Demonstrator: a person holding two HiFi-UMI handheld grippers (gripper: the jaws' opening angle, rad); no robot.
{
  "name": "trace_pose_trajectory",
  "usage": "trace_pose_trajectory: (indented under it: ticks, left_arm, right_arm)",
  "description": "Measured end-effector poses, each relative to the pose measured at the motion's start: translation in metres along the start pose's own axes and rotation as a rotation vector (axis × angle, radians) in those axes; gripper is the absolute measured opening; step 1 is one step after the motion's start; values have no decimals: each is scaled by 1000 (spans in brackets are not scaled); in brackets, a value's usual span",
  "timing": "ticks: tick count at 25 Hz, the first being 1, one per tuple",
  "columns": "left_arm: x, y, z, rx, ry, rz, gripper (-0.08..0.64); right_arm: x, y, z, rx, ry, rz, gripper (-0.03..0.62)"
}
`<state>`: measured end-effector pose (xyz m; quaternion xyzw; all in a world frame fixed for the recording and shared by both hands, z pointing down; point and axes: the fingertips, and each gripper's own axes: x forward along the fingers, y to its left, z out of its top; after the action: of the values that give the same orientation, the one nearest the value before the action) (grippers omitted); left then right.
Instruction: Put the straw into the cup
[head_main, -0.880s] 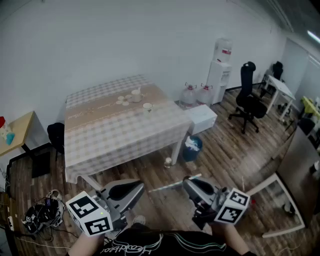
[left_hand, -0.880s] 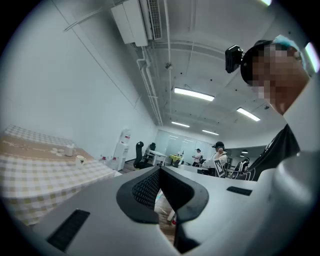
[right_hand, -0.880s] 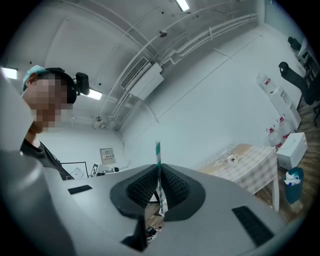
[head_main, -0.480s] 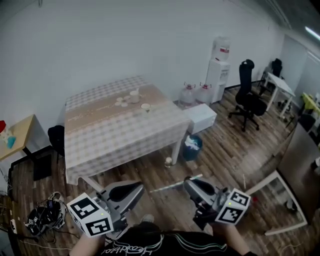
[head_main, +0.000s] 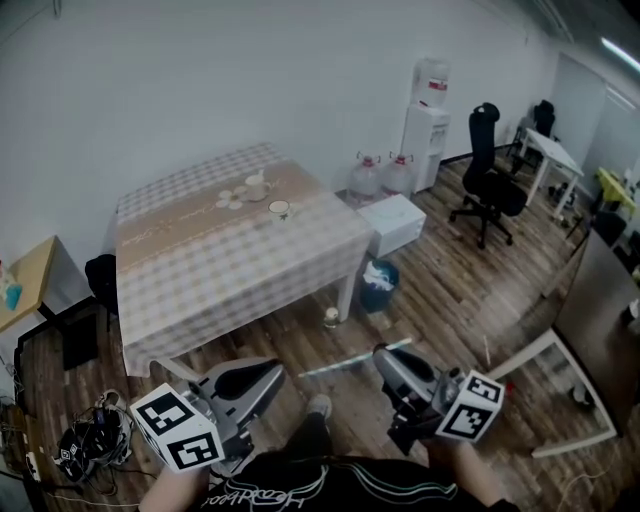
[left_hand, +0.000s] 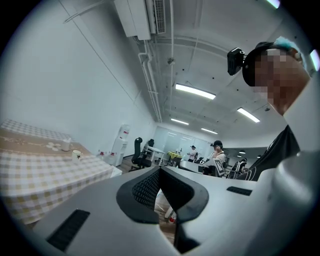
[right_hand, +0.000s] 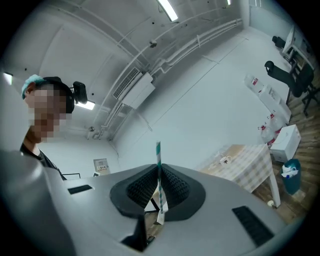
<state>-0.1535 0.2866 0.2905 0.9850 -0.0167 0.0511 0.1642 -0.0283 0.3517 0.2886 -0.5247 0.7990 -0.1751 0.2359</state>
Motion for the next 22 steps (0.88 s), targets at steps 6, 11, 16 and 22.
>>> trace_pose_trajectory:
  ticks: [6, 11, 16, 22]
  left_arm:
    - [22, 33, 3, -31, 0, -16, -3]
    - [39, 72, 7, -62, 8, -23, -3]
    - [71, 138, 9, -109, 14, -16, -3]
    - [115, 235, 25, -170, -1, -9, -3]
  right_arm:
    - [17, -32, 4, 15, 16, -39, 32]
    - [46, -60, 9, 27, 27, -57, 32]
    - [91, -118, 9, 53, 57, -72, 32]
    - [169, -188, 26, 48, 104, -86, 32]
